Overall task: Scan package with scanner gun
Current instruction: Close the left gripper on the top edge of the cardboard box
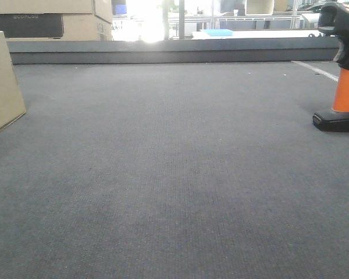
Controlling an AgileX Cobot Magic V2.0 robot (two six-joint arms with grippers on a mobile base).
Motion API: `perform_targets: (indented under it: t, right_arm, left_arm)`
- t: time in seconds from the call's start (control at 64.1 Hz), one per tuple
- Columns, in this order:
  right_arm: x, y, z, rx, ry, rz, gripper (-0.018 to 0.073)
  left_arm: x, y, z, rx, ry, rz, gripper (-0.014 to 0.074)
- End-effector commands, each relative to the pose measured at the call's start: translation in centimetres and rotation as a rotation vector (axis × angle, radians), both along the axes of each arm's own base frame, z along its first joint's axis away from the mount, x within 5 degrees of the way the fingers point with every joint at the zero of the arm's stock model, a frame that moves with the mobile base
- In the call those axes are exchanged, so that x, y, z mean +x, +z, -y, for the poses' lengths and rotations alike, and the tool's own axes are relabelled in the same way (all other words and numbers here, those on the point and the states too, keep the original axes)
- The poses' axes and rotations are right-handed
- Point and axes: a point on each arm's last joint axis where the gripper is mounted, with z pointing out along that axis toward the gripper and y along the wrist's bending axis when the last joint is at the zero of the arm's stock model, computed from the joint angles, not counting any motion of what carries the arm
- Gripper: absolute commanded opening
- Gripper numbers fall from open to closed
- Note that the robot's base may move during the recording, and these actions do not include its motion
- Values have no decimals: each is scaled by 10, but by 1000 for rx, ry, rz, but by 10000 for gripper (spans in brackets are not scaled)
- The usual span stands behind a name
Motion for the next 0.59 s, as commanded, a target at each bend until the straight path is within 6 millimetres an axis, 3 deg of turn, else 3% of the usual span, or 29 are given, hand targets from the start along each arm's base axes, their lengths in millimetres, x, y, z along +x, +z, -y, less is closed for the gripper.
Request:
perform_targets:
  t: [0.0, 0.109, 0.312, 0.405, 0.577]
  right_arm:
    - [-1, 2, 0, -3, 0, 27, -168]
    - [-1, 2, 0, -3, 0, 27, -168]
    - [-1, 2, 0, -3, 0, 27, -168]
    - [-1, 2, 0, -3, 0, 27, -168]
    - [-1, 2, 0, -3, 0, 27, -168]
  left_arm:
    - [5, -4, -1, 9, -7, -37, -99]
    - [12, -14, 0, -1, -11, -84, 41]
    - [16, -17, -15, -105, 50, -78, 419]
    - [17, -19, -22, -116, 22, -82, 481]
    - [24, -30, -29, -106, 20, -128, 487]
